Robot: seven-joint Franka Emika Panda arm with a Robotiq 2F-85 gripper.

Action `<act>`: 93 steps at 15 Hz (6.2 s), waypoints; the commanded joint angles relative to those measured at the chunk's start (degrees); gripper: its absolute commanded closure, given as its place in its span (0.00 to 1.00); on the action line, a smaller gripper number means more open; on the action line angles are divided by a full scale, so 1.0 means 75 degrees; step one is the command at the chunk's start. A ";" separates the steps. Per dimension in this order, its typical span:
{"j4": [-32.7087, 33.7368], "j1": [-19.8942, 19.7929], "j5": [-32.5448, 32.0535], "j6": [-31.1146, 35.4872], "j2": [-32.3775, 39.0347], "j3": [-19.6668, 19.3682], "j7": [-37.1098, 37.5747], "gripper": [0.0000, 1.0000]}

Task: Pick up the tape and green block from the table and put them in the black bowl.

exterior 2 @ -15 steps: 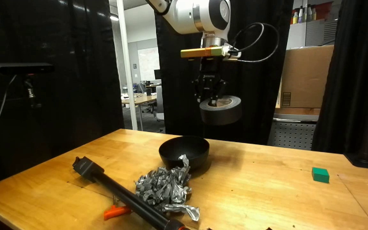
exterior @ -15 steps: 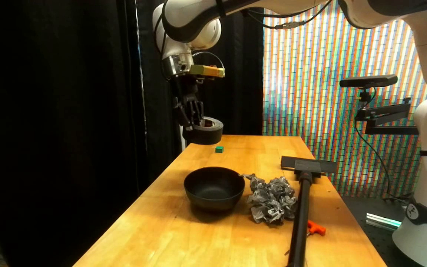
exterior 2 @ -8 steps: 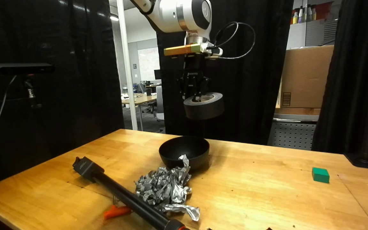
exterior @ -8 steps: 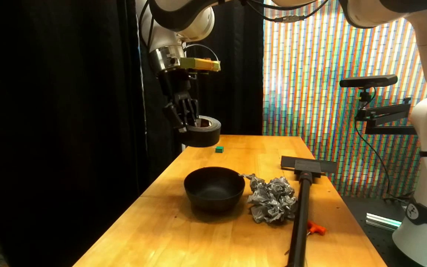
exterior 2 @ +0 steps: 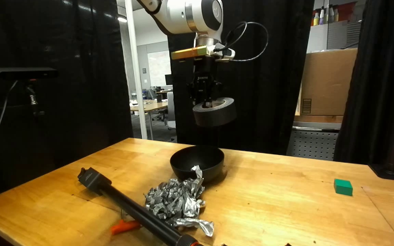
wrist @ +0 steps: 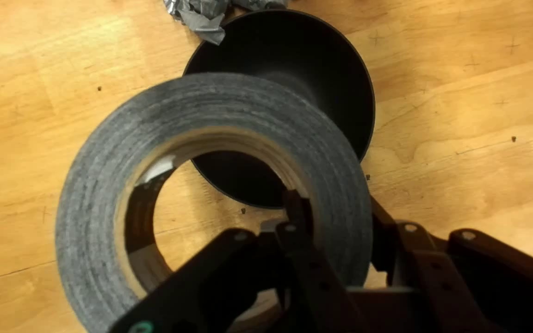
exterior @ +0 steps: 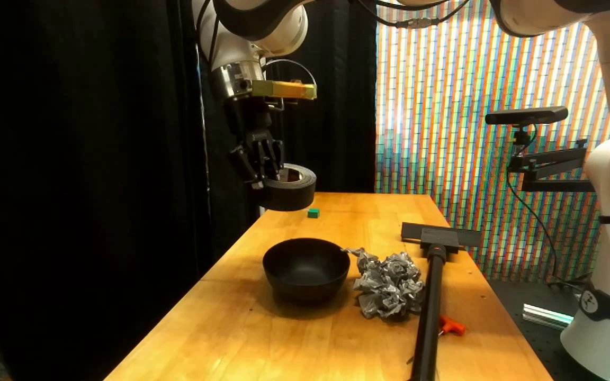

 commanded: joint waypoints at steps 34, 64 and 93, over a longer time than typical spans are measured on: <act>-0.2557 -0.0157 0.0167 0.1789 -0.0386 0.0235 0.0222 0.92; -0.1542 0.0022 -0.0717 0.0554 0.0260 0.0161 0.0287 0.34; -0.1700 -0.0025 -0.0857 0.1132 -0.0692 -0.0019 0.0747 0.00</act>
